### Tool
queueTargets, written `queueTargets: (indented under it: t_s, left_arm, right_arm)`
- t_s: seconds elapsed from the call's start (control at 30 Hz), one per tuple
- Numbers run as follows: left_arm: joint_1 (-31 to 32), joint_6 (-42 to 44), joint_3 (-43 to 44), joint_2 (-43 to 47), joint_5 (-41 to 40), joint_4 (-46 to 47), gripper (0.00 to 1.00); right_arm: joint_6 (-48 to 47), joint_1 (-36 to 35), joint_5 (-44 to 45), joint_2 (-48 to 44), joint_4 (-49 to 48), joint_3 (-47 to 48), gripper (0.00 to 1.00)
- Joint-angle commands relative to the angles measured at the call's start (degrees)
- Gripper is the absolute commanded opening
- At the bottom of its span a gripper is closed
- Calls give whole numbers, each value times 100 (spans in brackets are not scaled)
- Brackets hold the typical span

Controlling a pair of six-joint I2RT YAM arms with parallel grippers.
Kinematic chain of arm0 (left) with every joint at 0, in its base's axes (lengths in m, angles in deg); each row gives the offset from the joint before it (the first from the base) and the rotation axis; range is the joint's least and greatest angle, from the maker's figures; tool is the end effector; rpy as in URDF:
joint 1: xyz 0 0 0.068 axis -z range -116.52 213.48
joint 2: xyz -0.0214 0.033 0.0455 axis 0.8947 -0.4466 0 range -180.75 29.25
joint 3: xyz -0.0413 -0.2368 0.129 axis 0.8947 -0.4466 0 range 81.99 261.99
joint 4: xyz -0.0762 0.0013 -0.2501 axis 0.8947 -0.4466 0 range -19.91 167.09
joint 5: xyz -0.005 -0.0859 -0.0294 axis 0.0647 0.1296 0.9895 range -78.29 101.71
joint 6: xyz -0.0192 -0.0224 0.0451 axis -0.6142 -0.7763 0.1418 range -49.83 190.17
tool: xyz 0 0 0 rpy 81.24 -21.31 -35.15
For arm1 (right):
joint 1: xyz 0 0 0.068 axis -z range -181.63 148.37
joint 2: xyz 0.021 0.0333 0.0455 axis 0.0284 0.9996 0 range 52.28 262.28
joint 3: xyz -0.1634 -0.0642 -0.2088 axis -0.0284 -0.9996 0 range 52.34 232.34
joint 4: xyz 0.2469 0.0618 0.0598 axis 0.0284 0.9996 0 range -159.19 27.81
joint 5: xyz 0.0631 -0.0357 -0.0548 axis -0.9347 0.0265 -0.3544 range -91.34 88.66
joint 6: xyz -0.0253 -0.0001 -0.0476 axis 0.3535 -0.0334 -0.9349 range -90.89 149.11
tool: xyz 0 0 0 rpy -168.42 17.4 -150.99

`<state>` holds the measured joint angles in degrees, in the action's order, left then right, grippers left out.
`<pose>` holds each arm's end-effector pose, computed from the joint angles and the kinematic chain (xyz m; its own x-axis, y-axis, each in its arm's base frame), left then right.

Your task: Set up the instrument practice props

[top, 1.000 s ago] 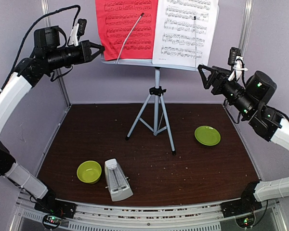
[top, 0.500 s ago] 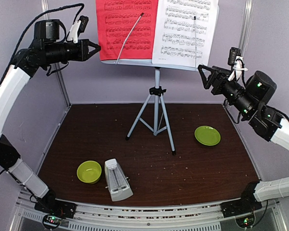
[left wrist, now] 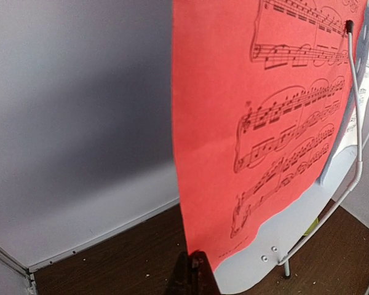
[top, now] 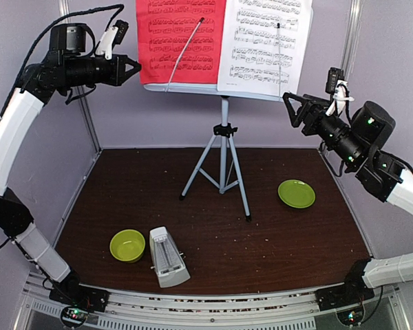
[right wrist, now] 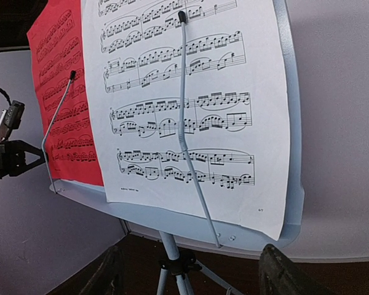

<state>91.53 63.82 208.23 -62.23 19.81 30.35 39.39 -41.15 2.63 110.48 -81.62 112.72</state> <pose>0.2630 -0.1460 0.5438 -0.2469 0.0076 -0.9690 0.5635 0.8147 -0.1371 0.1785 0.1440 0.4348 0.0874 0.3030 -0.9490 -0.6085 0.7705 0.1900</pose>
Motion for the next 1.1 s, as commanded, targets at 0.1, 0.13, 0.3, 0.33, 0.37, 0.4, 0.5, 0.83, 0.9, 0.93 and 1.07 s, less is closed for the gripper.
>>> queueTargets:
  t_s: [0.1, 0.13, 0.3, 0.33, 0.37, 0.4, 0.5, 0.83, 0.9, 0.93, 1.07]
  left_arm:
    - [-44, 369, 309, -141, -265, -235, 0]
    - [-48, 367, 295, -142, -254, -245, 0]
    - [-46, 398, 185, -121, -300, -285, 0]
    - [-41, 409, 183, -118, -337, -283, 0]
    - [-41, 413, 175, -111, -362, -279, 0]
    - [-43, 428, 170, -95, -357, -275, 0]
    - [-46, 500, -89, 95, -65, -100, 20]
    - [-45, 141, -1385, 741, 506, 1405, 98]
    - [-45, -104, -1652, 788, 458, 1813, 98]
    - [-46, -277, -1791, 817, 448, 2046, 98]
    - [-26, -792, -2104, 817, 417, 2716, 98]
  right_arm:
    - [-74, -11, 65, 29, -19, 25, 75]
    - [-72, -11, 62, 34, -23, 25, 75]
    - [-84, -11, 25, 68, -8, 67, 75]
    - [-83, -9, 21, 77, 6, 78, 75]
    - [-87, -11, 13, 90, 19, 102, 75]
    - [-99, -11, 2, 102, 23, 124, 75]
    - [-96, -11, -35, 133, 38, 173, 75]
    - [17, -19, -495, 419, -287, 586, 72]
    - [139, -85, -571, 628, -394, 776, 71]
    - [167, -122, -587, 724, -406, 871, 70]
    - [255, -278, -556, 967, -522, 1109, 70]
